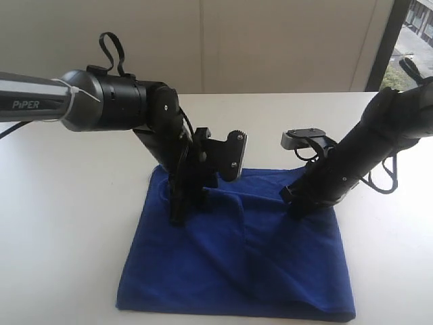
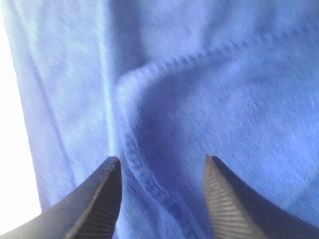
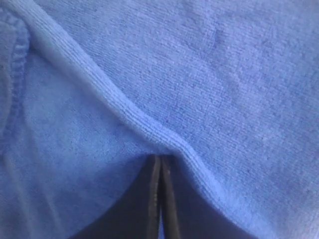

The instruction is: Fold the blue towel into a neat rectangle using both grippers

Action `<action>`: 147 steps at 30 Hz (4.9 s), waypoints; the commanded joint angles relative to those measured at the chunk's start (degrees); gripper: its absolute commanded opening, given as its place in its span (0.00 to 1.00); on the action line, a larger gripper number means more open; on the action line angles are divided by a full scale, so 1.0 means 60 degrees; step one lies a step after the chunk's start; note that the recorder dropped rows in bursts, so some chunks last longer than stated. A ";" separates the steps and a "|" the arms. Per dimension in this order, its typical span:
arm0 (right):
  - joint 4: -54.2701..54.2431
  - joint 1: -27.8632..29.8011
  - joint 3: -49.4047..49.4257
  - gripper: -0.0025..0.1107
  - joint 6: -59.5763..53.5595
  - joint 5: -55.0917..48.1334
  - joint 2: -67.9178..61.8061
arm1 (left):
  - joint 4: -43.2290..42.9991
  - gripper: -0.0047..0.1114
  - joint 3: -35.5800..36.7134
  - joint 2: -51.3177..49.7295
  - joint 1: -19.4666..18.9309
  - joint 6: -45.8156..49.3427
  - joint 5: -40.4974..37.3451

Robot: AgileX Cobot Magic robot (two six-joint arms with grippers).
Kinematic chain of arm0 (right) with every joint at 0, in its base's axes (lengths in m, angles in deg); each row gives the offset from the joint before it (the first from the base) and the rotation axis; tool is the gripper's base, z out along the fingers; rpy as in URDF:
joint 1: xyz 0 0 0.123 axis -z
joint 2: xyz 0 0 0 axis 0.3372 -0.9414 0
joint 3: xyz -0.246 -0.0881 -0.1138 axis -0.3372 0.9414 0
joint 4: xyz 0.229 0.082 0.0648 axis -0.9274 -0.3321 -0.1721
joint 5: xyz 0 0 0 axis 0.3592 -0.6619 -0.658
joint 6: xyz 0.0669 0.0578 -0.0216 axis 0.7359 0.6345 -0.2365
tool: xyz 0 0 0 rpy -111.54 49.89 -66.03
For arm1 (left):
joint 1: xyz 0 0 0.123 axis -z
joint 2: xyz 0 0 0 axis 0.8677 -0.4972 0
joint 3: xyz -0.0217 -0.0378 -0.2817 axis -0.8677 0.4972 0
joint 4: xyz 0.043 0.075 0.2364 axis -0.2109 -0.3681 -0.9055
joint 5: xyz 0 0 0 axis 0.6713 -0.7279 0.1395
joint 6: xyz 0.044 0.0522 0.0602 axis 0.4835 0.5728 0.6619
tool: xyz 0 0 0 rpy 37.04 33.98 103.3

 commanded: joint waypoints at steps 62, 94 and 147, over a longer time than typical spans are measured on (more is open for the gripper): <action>0.0017 0.0023 -0.0006 0.02 -0.0132 -0.0044 -0.0119 | -0.1391 0.04 -0.0048 0.0402 0.0129 -0.0296 -0.4003; 0.0017 0.0023 -0.0006 0.02 -0.0132 -0.0145 -0.0119 | -0.1532 0.04 -0.0006 0.0774 0.0129 -0.0112 -0.6977; 0.0036 0.0023 -0.0006 0.02 -0.0132 -0.0245 -0.0119 | -0.0906 0.07 0.2007 0.2375 0.0107 -0.4500 -0.5641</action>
